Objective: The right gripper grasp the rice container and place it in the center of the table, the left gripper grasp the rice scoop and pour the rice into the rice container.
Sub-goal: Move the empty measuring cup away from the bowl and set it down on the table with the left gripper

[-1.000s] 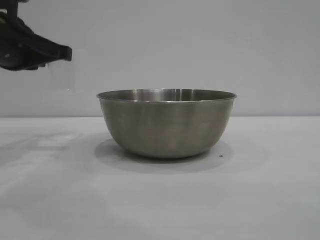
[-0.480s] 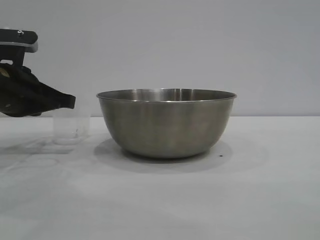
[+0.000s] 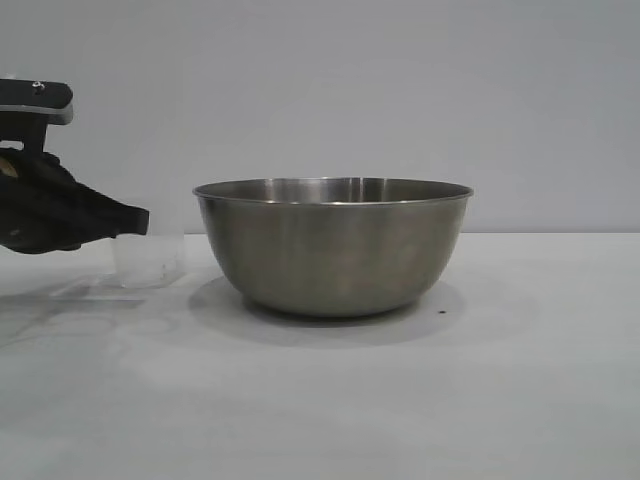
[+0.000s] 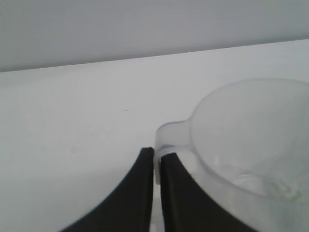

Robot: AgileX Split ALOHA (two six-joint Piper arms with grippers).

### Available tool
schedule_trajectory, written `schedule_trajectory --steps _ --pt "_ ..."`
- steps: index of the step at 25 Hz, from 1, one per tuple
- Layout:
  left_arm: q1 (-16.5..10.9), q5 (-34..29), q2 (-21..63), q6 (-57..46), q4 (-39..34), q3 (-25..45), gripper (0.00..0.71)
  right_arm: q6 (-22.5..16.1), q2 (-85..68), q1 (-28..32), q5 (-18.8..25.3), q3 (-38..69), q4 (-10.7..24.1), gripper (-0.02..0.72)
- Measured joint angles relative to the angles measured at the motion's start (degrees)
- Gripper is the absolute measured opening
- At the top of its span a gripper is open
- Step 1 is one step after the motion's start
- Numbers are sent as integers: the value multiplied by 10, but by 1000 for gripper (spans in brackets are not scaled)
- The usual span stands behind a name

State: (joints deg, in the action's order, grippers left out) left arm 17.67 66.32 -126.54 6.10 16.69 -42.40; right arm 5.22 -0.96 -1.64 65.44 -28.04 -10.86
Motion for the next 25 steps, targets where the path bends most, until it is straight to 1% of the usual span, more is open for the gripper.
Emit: schedule_trajectory --steps 1,4,5,13,16,25 --pt "0 0 -2 0 0 0 120 0 0 0 0 0 0 356" --pt "0 -2 -3 0 0 0 216 0 0 0 0 0 0 356" --pt "0 -2 -3 0 0 0 204 0 0 0 0 0 0 356" --pt "0 -2 -3 0 -2 1 204 0 0 0 0 0 0 356" --pt "0 -3 11 0 -14 22 204 0 0 0 0 0 0 356" --pt "0 -3 89 0 -39 103 204 0 0 0 0 0 0 356"
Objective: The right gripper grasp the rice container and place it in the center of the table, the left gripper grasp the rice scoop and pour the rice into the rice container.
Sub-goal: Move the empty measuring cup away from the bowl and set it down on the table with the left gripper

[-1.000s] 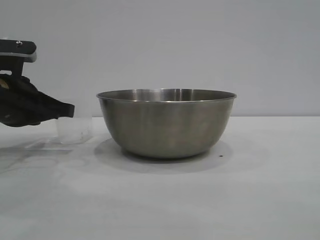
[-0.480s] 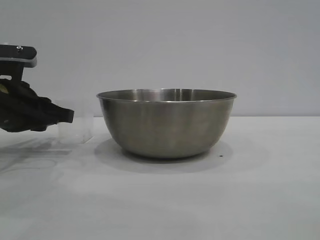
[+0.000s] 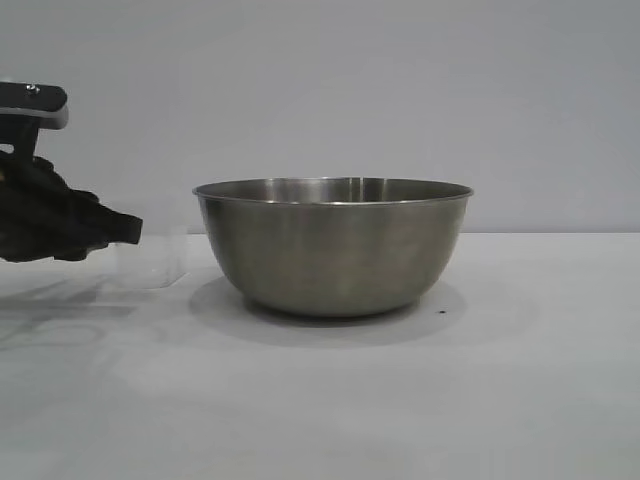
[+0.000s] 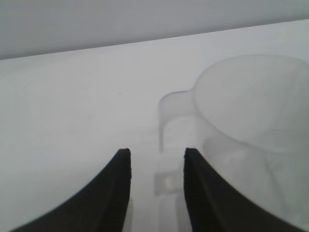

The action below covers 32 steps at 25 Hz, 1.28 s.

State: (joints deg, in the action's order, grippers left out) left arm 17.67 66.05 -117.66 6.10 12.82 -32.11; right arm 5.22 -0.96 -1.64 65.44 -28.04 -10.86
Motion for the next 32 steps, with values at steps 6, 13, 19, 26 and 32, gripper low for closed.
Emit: schedule_trajectory --steps 6,13,19,26,32 --pt "0 0 61 0 -35 55 204 0 0 0 0 0 0 356" --pt "0 0 121 0 -49 119 357 0 0 0 0 0 0 356" --pt "0 0 136 -42 -53 137 505 0 0 0 0 0 0 356" --pt "0 0 170 -14 -81 137 531 0 0 0 0 0 0 356" --pt "0 -80 235 26 -70 140 531 0 0 0 0 0 0 356"
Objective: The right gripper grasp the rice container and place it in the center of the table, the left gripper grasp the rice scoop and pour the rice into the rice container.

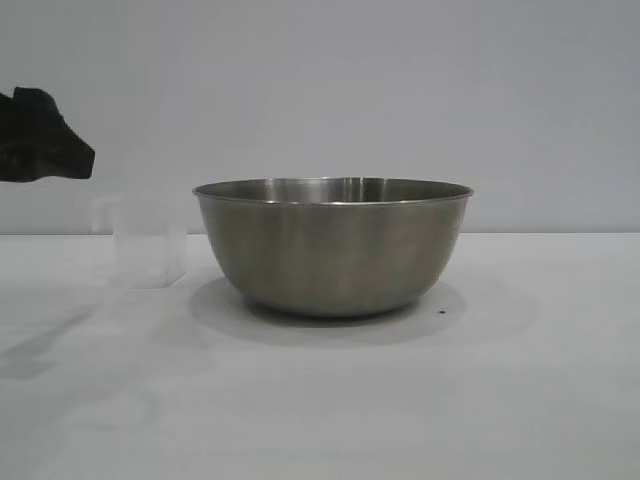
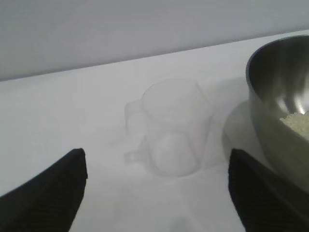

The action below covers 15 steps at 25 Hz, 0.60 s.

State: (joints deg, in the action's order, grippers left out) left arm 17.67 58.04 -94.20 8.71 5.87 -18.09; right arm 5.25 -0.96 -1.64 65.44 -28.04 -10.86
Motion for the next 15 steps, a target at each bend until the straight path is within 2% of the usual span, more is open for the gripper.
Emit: schedule_trajectory --steps 8,15 --pt "0 -192 141 -15 5 2 531 0 0 0 0 0 0 356" --pt "0 -443 267 -25 5 -49 531 0 0 0 0 0 0 356"
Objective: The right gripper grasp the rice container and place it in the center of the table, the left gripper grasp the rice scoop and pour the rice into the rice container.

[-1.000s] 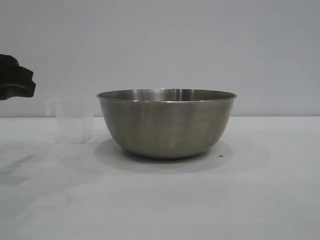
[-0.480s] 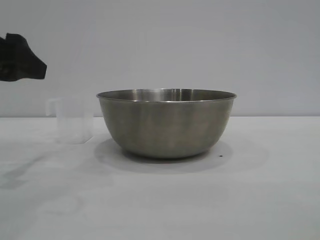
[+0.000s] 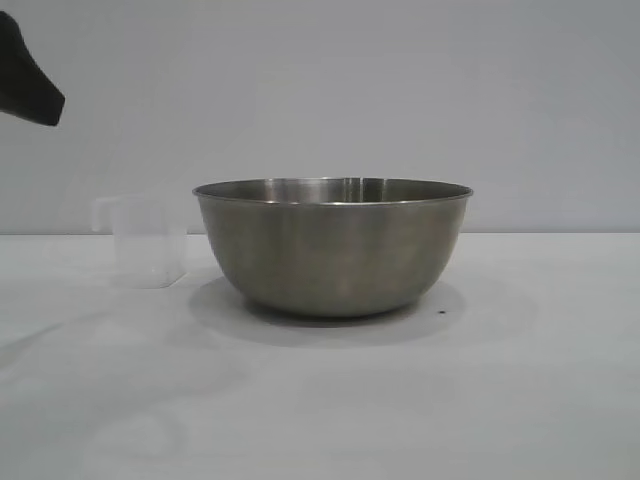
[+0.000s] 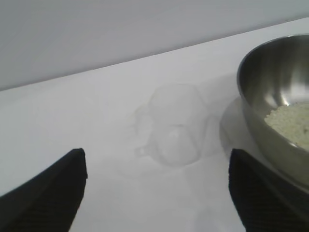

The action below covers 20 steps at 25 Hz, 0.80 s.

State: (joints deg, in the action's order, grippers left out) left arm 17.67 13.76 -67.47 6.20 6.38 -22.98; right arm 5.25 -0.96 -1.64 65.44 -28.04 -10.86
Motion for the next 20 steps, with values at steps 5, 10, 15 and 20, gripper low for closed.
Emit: schedule_trajectory --steps 5,10,15,20 --pt "0 -152 72 -1 0 -50 531 0 0 0 0 0 0 356" --pt "0 -283 146 -1 0 -76 531 0 0 0 0 0 0 356" --pt "0 -377 239 -1 -4 -80 531 0 0 0 0 0 0 356" --pt "0 -503 338 -1 -13 -80 531 0 0 0 0 0 0 356"
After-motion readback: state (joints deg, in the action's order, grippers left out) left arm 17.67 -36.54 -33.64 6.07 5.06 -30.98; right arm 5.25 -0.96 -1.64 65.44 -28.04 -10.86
